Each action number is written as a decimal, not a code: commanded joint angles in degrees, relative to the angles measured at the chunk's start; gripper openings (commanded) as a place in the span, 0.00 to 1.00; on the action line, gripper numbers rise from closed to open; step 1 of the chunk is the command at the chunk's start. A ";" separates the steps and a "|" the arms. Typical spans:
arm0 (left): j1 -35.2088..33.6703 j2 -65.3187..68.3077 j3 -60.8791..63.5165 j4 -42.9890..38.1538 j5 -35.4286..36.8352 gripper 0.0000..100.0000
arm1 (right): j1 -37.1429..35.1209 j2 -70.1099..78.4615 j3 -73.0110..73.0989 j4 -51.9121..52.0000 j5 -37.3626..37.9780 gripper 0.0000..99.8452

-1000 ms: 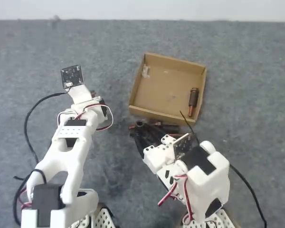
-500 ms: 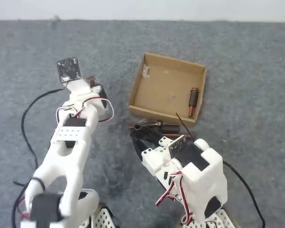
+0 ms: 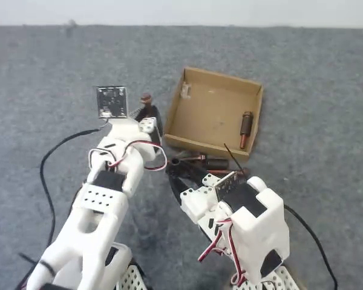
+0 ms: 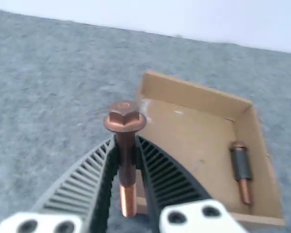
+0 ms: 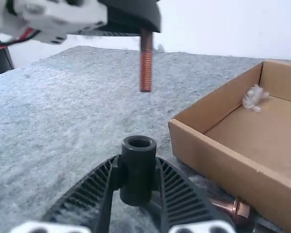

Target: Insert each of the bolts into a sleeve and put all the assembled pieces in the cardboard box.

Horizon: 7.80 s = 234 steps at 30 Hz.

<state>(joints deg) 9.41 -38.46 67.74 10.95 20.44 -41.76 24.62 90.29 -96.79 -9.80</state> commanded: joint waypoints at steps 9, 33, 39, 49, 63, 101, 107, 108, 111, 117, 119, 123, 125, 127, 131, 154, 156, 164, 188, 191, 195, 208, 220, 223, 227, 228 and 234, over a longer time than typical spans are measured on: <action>6.95 -3.08 1.89 -1.67 0.09 0.01 | -0.40 -0.04 0.53 -1.89 1.23 0.01; 6.95 -3.16 7.60 -9.32 -3.96 0.01 | -0.13 -0.13 0.53 -1.80 1.14 0.01; 7.03 -3.16 7.52 -8.62 -3.96 0.01 | -0.04 -0.22 0.53 -1.63 1.14 0.01; 8.09 -16.88 7.69 3.78 -3.87 0.01 | -0.04 -0.31 0.44 -1.54 1.14 0.01; 8.70 -13.71 8.04 5.71 1.67 0.01 | -0.04 -0.40 0.53 -1.54 1.14 0.01; 11.34 -14.07 13.32 6.15 -2.11 0.01 | 2.77 -0.57 0.62 -1.45 1.32 0.01; 11.25 -14.07 13.23 5.89 -2.11 0.01 | 2.77 -0.57 0.53 -1.45 1.41 0.01; 11.25 -14.07 13.23 5.89 -2.11 0.01 | 2.77 -0.57 0.44 -1.45 1.41 0.01; 9.49 -14.07 12.26 5.80 -2.02 0.01 | 2.77 -0.57 0.35 -1.45 1.49 0.01; 5.80 -13.71 9.63 6.15 -0.18 0.01 | 2.86 -0.57 0.18 -1.45 1.49 0.01; 6.59 -13.71 9.63 6.15 -0.18 0.01 | 3.38 -0.48 -0.26 -1.45 1.49 0.01; 7.03 -13.80 9.63 6.15 -0.18 0.01 | 3.47 -0.40 -0.26 -1.45 1.58 0.01; 6.95 -13.98 9.36 5.89 -0.18 0.01 | 3.38 -0.22 -0.26 -1.36 1.58 0.01; 6.95 -14.07 8.84 5.71 -0.18 0.01 | 3.38 -0.22 -0.26 -1.36 1.58 0.01; 6.95 -14.07 6.73 5.71 1.58 0.01 | 3.38 -0.22 -0.26 -1.36 1.58 0.01; 7.21 -14.15 5.76 3.34 6.33 0.01 | 3.38 -0.66 -0.97 0.13 1.41 0.01; 8.44 -14.15 5.76 3.25 6.33 0.01 | 3.38 -0.66 -1.41 0.22 1.32 0.01; 10.02 -14.07 6.11 3.52 6.33 0.01 | 3.38 -0.66 -1.32 0.22 1.32 0.01; 13.19 -14.07 16.22 3.69 -0.53 0.01 | 4.62 -0.66 -0.26 -0.31 1.58 0.01; 13.27 -14.07 16.31 5.10 -0.62 0.02 | 4.88 -0.66 -0.35 -0.31 1.58 0.01; 12.40 -14.07 16.22 5.27 -0.44 0.11 | 4.88 -0.66 -0.35 -0.31 1.58 0.01; 9.32 -19.16 12.00 13.45 -0.26 0.22 | 4.97 -0.66 -1.41 0.13 1.58 0.01; -4.04 -34.81 10.15 25.58 1.32 0.21 | 4.97 -0.66 -1.23 0.13 1.32 0.01; -4.92 -29.71 10.15 21.89 1.14 0.21 | 4.97 -0.66 -1.05 0.13 1.32 0.01; -6.77 -18.46 8.84 16.35 1.14 0.17 | 4.97 -0.66 -0.35 -0.13 1.23 0.01; -7.30 -15.21 8.04 15.56 1.14 0.15 | 4.97 -0.66 -0.35 -0.13 1.23 0.01; -8.53 -2.20 3.74 15.12 0.88 0.01 | 4.97 -0.75 0.35 -0.40 1.23 0.01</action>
<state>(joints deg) 1.23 -44.44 75.21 27.65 21.23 -37.54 24.70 90.02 -96.62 -9.27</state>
